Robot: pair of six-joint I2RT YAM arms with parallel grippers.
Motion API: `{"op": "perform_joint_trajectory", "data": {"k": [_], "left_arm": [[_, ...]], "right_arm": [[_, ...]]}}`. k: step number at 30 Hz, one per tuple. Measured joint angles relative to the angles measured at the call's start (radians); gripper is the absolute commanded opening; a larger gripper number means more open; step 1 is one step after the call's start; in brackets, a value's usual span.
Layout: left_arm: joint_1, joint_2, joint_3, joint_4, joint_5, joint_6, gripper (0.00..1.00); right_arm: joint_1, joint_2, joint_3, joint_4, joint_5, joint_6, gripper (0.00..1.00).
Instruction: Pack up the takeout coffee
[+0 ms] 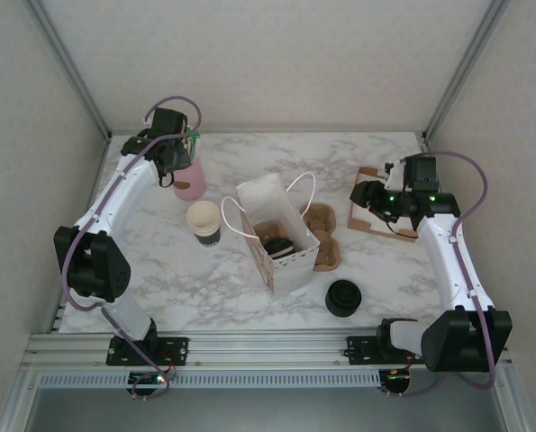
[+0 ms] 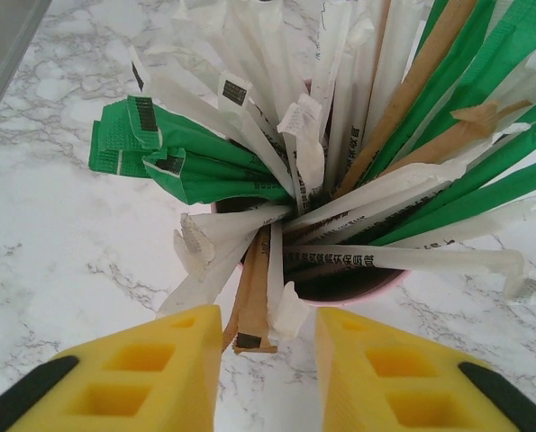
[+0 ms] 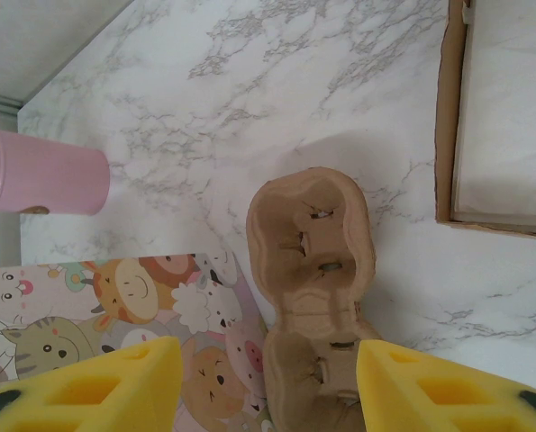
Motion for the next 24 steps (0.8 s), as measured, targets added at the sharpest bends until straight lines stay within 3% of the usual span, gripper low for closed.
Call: {"op": "perform_joint_trajectory", "data": {"k": [6,24], "left_arm": [[0.0,0.0,0.0,-0.003,0.0,0.0,0.36],[0.0,0.015,0.016,-0.005,0.0,0.008,0.17]], "right_arm": [[0.0,0.0,0.0,0.0,-0.003,0.0,0.54],[0.0,0.001,-0.003,0.003,-0.003,-0.002,0.54]]}}
